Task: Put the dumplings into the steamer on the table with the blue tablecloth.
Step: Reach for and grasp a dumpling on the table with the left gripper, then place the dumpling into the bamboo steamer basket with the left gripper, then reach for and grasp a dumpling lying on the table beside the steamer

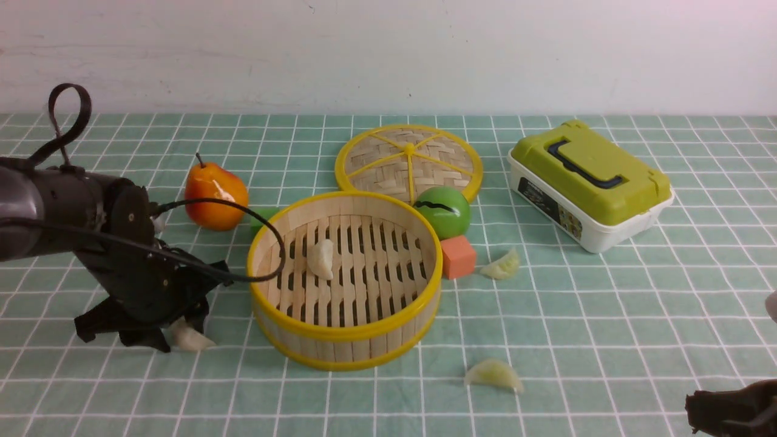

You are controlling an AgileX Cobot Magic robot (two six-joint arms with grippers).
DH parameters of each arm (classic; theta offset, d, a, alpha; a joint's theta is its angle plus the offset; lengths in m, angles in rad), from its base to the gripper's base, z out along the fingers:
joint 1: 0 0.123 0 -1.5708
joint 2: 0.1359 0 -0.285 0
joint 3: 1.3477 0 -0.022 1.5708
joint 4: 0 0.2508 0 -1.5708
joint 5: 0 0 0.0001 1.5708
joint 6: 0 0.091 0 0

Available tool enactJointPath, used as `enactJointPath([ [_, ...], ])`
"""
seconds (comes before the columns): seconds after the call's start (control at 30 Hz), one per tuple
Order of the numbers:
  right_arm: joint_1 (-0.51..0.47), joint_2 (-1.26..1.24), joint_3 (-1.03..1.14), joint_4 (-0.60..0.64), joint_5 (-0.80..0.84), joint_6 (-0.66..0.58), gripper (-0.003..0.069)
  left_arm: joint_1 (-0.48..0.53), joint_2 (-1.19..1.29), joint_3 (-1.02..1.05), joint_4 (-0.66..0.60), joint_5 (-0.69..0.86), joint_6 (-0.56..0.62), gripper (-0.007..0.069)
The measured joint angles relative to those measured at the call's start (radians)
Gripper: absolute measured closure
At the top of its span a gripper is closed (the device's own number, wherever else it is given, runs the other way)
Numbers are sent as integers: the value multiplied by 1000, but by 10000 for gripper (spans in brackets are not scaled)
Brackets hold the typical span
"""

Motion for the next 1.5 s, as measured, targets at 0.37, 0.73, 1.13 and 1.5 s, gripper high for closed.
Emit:
enactJointPath([
  [0.37, 0, 0, 0, 2, -1, -16, 618, -71, -114, -343, -172, 192, 326, 439],
  [0.73, 0, 0, 9, 5, -8, -22, 617, -291, 182, -599, -147, 131, 451, 439],
  [1.13, 0, 0, 10, 5, -8, -30, 607, -321, 304, -698, -52, 238, 451, 190],
  [1.5, 6, 124, -96, 63, 75, -45, 467, -322, -113, -796, -37, 474, 451, 297],
])
